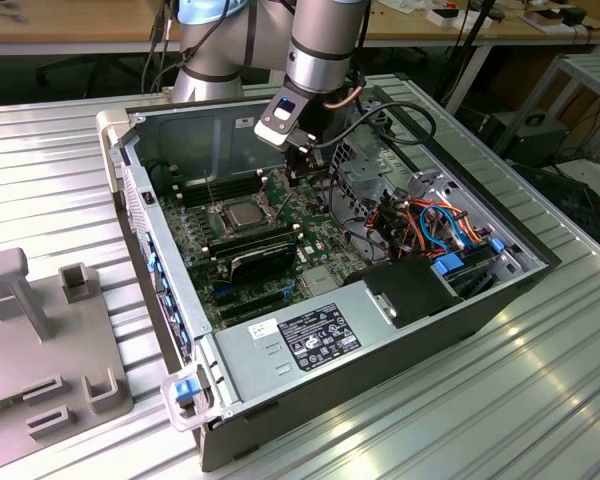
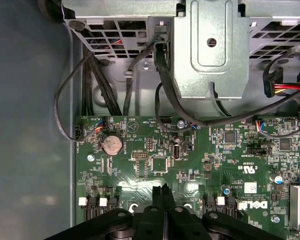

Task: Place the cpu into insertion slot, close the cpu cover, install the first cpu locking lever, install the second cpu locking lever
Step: 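Close the cpu cover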

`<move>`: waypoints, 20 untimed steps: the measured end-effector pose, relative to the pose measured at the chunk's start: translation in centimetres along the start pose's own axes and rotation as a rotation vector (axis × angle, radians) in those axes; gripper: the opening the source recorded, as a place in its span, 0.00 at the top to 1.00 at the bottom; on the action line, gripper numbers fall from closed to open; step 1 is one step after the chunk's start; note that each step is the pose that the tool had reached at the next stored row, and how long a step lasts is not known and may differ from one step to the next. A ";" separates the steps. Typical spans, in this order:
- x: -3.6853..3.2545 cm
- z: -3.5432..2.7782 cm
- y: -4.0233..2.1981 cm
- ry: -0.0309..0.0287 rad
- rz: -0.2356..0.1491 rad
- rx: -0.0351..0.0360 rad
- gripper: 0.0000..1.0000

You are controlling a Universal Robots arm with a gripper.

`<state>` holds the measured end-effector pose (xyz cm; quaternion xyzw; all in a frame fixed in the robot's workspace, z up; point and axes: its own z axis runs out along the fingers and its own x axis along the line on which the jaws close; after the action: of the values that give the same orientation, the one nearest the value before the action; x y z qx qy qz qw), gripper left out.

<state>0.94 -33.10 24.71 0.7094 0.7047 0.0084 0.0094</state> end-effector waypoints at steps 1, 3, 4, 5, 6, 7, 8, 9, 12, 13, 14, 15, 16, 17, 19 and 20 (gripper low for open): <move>0.00 0.00 -0.07 0.0000 0.000 0.0001 0.89; 0.00 -0.01 -0.30 0.0000 0.000 -0.0001 0.89; 0.00 -0.01 -0.46 0.0001 0.000 -0.0001 0.89; 0.00 -0.01 -0.54 0.0000 0.000 -0.0001 0.89; 0.00 -0.01 -0.64 0.0000 0.000 0.0000 0.89; 0.00 -0.01 -0.73 0.0000 0.000 -0.0001 0.89; -0.01 -0.02 -0.93 -0.0001 0.000 0.0000 0.89; -0.01 -0.02 -1.02 -0.0001 0.000 0.0000 0.89; -0.01 -0.02 -1.35 0.0000 0.000 0.0000 0.89; -0.01 -0.02 -1.46 0.0000 0.000 0.0000 0.89; -0.01 -0.01 -1.59 0.0001 0.000 -0.0001 0.89; -0.01 -0.01 -1.74 0.0000 0.000 0.0000 0.89; -0.01 0.00 -1.85 -0.0001 0.000 0.0000 0.89; -0.01 0.00 -1.98 0.0000 0.000 0.0000 0.89; -0.01 0.01 -2.30 0.0002 0.000 -0.0001 0.89; -0.01 0.00 -2.53 0.0002 0.000 -0.0002 0.89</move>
<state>-1.60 -33.10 24.64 0.7093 0.7048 0.0085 0.0094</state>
